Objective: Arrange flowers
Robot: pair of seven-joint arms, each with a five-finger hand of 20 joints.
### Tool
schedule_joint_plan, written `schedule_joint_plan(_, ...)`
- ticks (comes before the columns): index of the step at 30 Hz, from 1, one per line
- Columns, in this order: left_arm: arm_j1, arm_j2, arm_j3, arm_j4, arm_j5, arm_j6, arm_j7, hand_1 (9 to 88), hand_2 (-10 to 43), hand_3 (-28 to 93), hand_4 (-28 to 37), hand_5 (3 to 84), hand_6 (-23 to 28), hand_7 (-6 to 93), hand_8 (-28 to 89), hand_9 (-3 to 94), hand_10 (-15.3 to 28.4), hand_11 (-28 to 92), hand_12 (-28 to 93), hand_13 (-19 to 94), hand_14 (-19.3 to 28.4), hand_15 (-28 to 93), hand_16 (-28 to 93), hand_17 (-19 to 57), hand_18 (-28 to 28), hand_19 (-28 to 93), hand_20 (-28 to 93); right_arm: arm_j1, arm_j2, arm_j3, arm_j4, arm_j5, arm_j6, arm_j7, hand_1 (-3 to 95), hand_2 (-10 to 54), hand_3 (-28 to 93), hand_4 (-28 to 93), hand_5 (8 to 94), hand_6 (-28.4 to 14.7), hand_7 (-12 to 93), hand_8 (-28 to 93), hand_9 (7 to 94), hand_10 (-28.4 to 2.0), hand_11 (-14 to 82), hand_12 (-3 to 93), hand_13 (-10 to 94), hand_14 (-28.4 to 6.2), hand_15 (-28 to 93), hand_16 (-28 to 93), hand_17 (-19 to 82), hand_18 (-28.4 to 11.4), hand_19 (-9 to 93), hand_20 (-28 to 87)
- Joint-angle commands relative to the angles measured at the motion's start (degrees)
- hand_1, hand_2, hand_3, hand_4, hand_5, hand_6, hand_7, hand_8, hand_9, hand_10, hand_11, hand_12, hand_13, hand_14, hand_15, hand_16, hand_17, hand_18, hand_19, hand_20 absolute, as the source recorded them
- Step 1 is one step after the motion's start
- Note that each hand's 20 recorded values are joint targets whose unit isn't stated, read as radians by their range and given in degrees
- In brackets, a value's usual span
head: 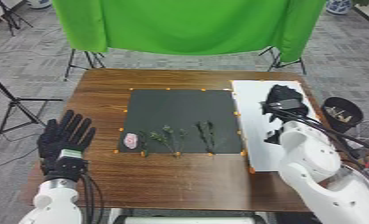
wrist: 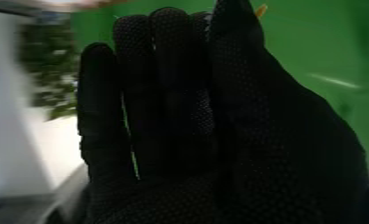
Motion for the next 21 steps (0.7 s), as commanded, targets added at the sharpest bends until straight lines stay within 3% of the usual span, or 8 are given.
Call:
schedule_joint_plan(1, 1.4, -0.22, -0.25, -0.66, 0.09, -0.09, -0.4, 26.0, 16.3, 73, -28.3, 38.8, 10.2, 16.1, -9, 31.4, 15.2, 27, 11, 24, 16.9, 43, -9, -6.4, 14.6, 38, 8, 17.9, -10.5, -16.8, 2.8, -0.9, -2.3, -4.4, 59.6, -9.5, 74, -28, 80.2, -0.1, 20, 1, 89.1, -11.1, 7.2, 32.0, 69, -8.2, 19, 31, 28, -19.9, 70, 30)
schedule_joint_plan(11, -1.2, 1.45, 2.03, -0.28, 0.1, 0.44, 0.11, 26.0, 16.4, 73, -28.3, 39.1, 10.2, 16.0, -9, 31.6, 15.3, 27, 11, 24, 17.0, 43, -9, -6.4, 14.6, 37, 8, 34.8, -19.3, -34.3, 15.3, 0.3, -11.2, -11.9, 59.9, -9.5, 74, -28, 80.3, -0.4, 20, 2, 88.2, -11.4, 6.7, 32.7, 69, -8.0, 19, 32, 28, -20.0, 71, 30)
schedule_joint_plan(15, -1.2, 2.32, 2.0, -0.56, -0.33, 0.96, 1.27, 25.9, 16.4, 73, -28.3, 39.2, 10.2, 16.0, -9, 31.6, 15.4, 27, 11, 24, 17.0, 43, -9, -6.4, 14.6, 37, 8, 36.4, -23.2, -37.5, 19.4, -3.7, -14.5, -15.0, 60.0, -9.5, 73, -28, 80.2, -0.4, 20, 2, 88.0, -11.4, 6.6, 32.8, 69, -8.0, 19, 32, 28, -20.0, 71, 30)
schedule_joint_plan(21, -3.0, 3.52, 3.06, -0.15, -0.16, 1.19, 0.9, 25.9, 16.4, 73, -28.3, 39.3, 10.2, 15.9, -9, 31.7, 15.3, 27, 11, 24, 17.0, 43, -9, -6.3, 14.6, 37, 8, 37.9, -26.6, -40.5, 24.7, -6.7, -16.2, -14.1, 60.1, -9.5, 73, -28, 80.0, -0.3, 20, 2, 87.6, -11.4, 6.3, 32.9, 69, -7.8, 19, 33, 28, -20.0, 72, 30)
